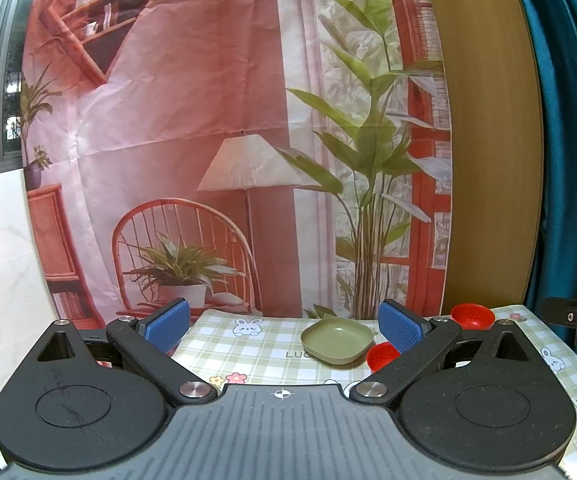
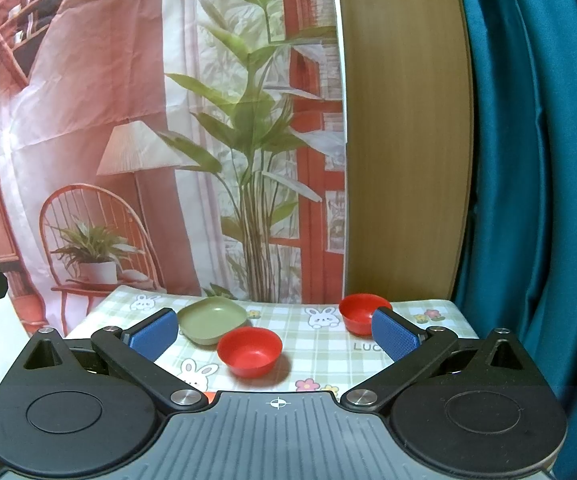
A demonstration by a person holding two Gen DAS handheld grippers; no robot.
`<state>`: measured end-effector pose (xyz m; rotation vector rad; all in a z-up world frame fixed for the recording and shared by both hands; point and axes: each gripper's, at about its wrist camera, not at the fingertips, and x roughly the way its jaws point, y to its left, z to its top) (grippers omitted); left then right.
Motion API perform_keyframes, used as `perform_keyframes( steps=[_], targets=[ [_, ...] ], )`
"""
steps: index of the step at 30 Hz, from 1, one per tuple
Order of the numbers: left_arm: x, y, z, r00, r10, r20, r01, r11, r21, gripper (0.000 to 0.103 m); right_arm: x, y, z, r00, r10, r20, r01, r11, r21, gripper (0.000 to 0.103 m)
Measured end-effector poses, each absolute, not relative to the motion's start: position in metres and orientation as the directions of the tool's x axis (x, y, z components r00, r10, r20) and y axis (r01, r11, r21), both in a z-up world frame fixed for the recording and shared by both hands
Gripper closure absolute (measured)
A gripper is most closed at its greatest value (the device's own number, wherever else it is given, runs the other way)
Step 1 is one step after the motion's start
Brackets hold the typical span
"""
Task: Organize plates and bowls
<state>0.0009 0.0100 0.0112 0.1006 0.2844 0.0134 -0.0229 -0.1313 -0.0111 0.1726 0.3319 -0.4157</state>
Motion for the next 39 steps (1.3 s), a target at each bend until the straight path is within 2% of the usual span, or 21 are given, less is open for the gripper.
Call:
perform_keyframes(
  steps=[39],
  targets=[
    [-0.0003,0.0048,0.0126,0.961,0.027,-0.276,0.001,0.995,0.099,0.002,-0.0246,-0.1333,-0.0118,0.863,-0.369,-0.346,0.423,0.901,0.094,0.0]
  ],
)
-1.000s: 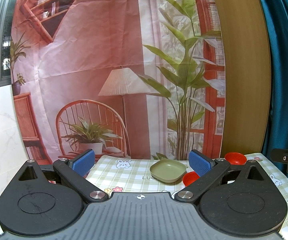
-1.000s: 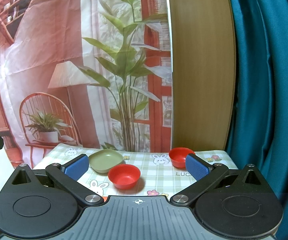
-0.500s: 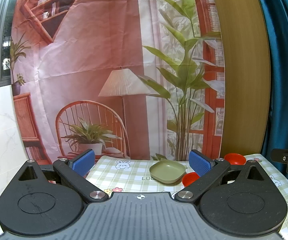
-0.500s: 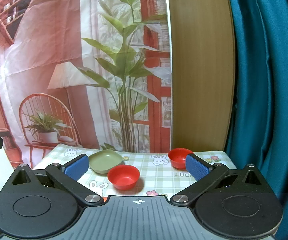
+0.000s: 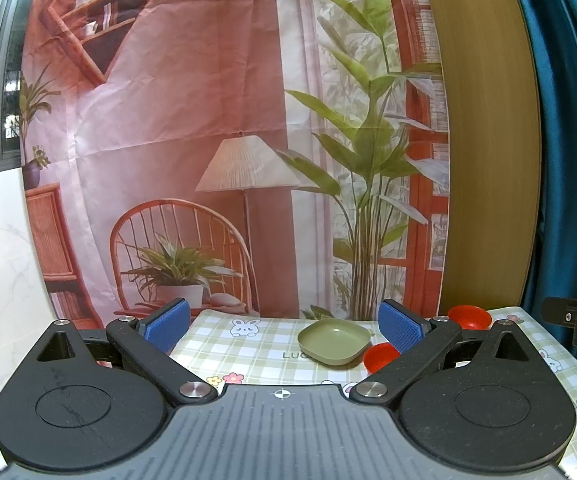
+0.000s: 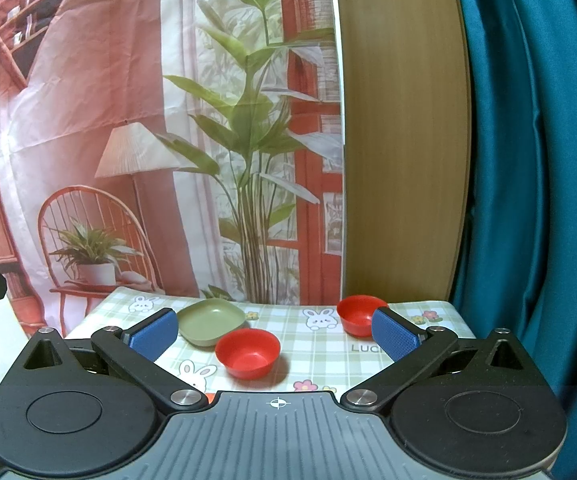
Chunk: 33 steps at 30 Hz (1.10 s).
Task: Organize plates and bowls
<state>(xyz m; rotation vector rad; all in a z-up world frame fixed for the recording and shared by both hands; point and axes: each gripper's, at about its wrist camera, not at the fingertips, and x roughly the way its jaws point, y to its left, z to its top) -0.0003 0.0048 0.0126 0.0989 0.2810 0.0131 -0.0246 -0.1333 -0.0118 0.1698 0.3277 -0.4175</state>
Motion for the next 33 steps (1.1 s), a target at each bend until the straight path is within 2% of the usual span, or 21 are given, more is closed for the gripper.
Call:
perform_keyframes(
  steps=[25,33],
  targets=[
    [0.006,0.008,0.008,0.956,0.022,-0.291,0.003,0.996,0.084,0.002,-0.024,-0.138,-0.006,0.865,-0.359,-0.349,0.414,0.905,0.095,0.0],
    [0.031,0.027,0.01,0.965,0.047,-0.259,-0.016,0.992,0.122,0.002,0.002,-0.148,-0.014,0.885,-0.31,-0.348,0.368,0.923,0.114,0.0]
  ],
)
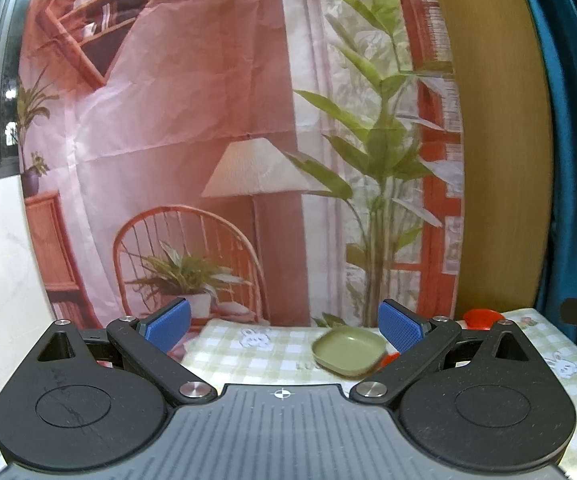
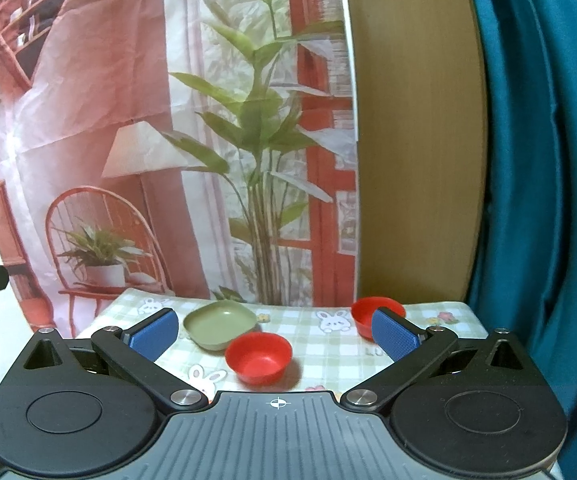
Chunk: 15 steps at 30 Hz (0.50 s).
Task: Organize plates and bowls
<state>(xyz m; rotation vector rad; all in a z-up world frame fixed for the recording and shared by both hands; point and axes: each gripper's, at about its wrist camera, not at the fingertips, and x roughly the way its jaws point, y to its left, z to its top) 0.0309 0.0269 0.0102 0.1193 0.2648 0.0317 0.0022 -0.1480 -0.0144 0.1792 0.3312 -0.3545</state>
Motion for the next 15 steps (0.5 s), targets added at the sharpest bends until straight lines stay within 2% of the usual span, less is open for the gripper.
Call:
perform_keyframes(
  steps=[5,13,15],
  targets=[
    [0.056,0.046,0.011,0.964,0.102,-0.247,-0.063,0.985,0.162,0.002,0.03,-0.153,-0.018,0.892,-0.277,-0.357,0.339,0.933,0.124,0.0],
    [0.094,0.093,0.008,0.946,0.156,-0.283,-0.103,0.976,0.192,0.003,0.085,-0.15,-0.033,0.902,-0.195,-0.386,0.275,0.948,0.163,0.0],
    [0.105,0.106,0.004,0.941,0.167,-0.294,-0.116,0.976,0.184,0.008,0.103,-0.145,-0.039,0.902,-0.168,-0.399,0.248,0.956,0.158,0.001]
  ],
)
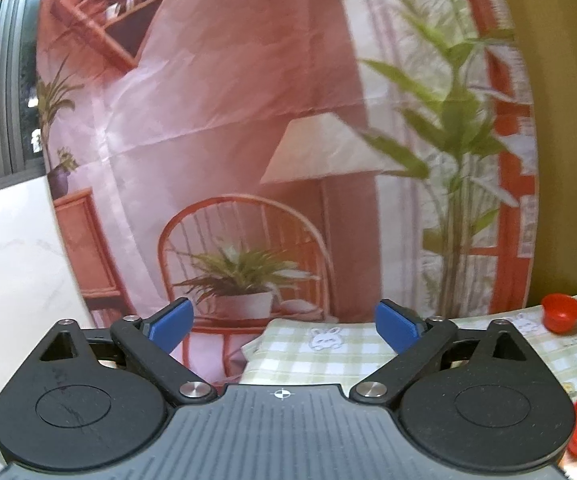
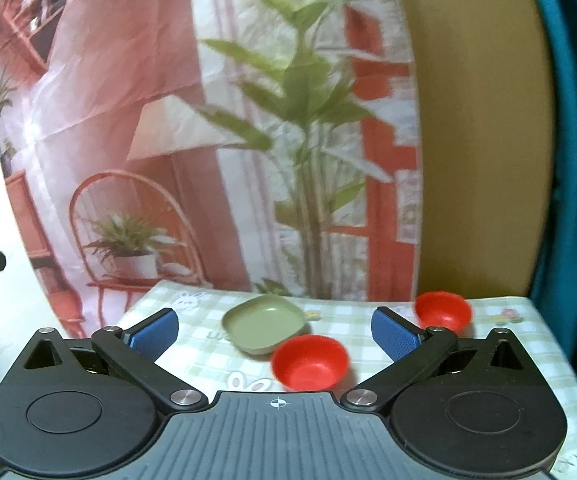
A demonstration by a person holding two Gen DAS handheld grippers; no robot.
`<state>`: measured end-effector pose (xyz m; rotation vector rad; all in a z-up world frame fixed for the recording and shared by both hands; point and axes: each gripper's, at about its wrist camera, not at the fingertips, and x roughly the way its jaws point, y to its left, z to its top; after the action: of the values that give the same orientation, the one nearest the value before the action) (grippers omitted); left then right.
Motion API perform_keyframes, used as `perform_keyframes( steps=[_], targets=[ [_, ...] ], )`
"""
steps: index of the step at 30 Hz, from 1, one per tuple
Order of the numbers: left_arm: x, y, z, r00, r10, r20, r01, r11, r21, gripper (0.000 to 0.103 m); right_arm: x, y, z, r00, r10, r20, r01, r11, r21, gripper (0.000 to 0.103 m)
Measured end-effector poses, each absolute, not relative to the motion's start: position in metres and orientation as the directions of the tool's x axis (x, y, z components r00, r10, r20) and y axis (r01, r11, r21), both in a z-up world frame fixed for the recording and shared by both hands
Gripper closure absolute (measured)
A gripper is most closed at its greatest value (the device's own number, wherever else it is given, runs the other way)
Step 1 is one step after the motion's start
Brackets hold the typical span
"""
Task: Organize plates and bowls
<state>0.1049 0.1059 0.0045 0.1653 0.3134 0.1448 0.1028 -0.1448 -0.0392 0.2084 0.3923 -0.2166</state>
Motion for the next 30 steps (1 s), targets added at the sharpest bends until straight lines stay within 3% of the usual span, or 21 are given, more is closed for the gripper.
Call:
perform_keyframes(
  steps=[10,20,30],
  targets=[
    [0.161,0.166,-0.021,0.916,0.211,-0.341,-0.14,0.965,0.22,0.016,0.2,-0.104,-0.071,0.888,-0.018,-0.459,0.123,0.972,0.2,0.013],
    [0.201,0.238,-0.089,0.84,0.201,-0.504,-0.154,0.979,0.134,0.024,0.301,-0.035,-0.119,0.835,0.132,-0.534,-0.027,0.979,0.2,0.03],
    [0.212,0.285,-0.166,0.752,0.192,-0.63,-0.18,0.98,0.084,0.024,0.371,0.03,-0.181,0.728,0.243,-0.641,-0.17,0.97,0.174,0.051]
  ],
)
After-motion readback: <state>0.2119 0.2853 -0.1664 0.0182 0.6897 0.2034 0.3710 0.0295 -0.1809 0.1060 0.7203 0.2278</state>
